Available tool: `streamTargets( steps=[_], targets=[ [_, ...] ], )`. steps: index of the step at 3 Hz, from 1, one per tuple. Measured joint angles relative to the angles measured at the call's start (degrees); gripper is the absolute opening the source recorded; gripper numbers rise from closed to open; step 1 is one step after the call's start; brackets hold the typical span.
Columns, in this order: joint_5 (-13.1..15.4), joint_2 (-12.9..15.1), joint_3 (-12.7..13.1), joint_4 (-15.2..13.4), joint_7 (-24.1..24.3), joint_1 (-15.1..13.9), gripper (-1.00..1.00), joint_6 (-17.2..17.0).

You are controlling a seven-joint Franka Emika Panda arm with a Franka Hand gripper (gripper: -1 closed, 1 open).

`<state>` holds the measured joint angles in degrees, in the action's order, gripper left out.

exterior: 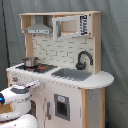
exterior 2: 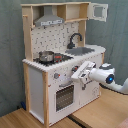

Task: Play with the kitchen

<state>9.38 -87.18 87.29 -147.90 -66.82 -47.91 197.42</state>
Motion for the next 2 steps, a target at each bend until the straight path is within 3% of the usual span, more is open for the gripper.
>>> streamTargets(
  steps=[1, 2],
  targets=[
    [-2.15, 2.1, 0.38, -0.07, 6.18, 0.08, -1.0, -0.08],
    [-2.19, 2.51, 0.38, -0.07, 11.29, 0.13, -1.0, -0.08]
  ],
)
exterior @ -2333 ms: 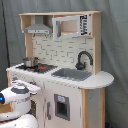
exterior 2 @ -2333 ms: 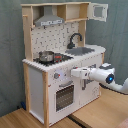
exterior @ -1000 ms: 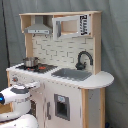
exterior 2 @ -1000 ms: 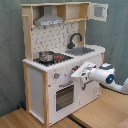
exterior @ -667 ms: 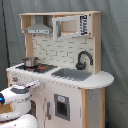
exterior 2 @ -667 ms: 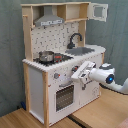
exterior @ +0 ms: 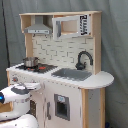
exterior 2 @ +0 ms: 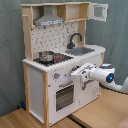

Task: Play with the kitchen

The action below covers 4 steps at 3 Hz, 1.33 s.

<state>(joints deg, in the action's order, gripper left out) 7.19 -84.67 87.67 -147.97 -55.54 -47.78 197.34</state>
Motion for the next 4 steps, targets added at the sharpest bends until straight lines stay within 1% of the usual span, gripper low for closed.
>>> streamTargets(
  steps=[1, 4],
  targets=[
    [0.0, 0.06, 0.0, 0.0, 1.65, 0.01, 1.0, 0.0],
    [0.0, 0.15, 0.0, -0.01, 20.49, -0.19, 1.0, -0.09]
  ],
)
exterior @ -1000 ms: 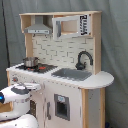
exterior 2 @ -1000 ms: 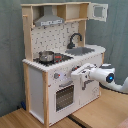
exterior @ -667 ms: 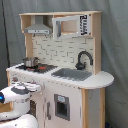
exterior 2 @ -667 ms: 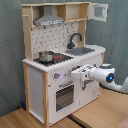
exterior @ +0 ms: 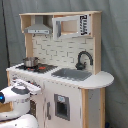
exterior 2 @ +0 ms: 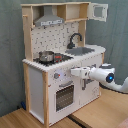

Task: Play with the kitchen

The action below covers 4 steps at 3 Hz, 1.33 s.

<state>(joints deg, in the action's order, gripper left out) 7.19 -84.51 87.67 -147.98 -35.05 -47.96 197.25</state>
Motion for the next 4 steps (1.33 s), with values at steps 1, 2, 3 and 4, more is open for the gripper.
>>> streamTargets(
  steps=[1, 2, 3, 4],
  targets=[
    [0.08, -0.51, 0.11, -0.8, -2.76, 3.3, 1.0, -3.85],
    [0.08, -0.51, 0.12, -2.12, -2.71, 6.78, 1.0, -8.71],
    [0.1, -0.53, 0.14, -3.25, -2.84, 10.16, 1.0, -13.28],
    [0.05, -0.52, 0.02, -5.02, -2.37, 15.07, 1.0, -15.83]
  ],
)
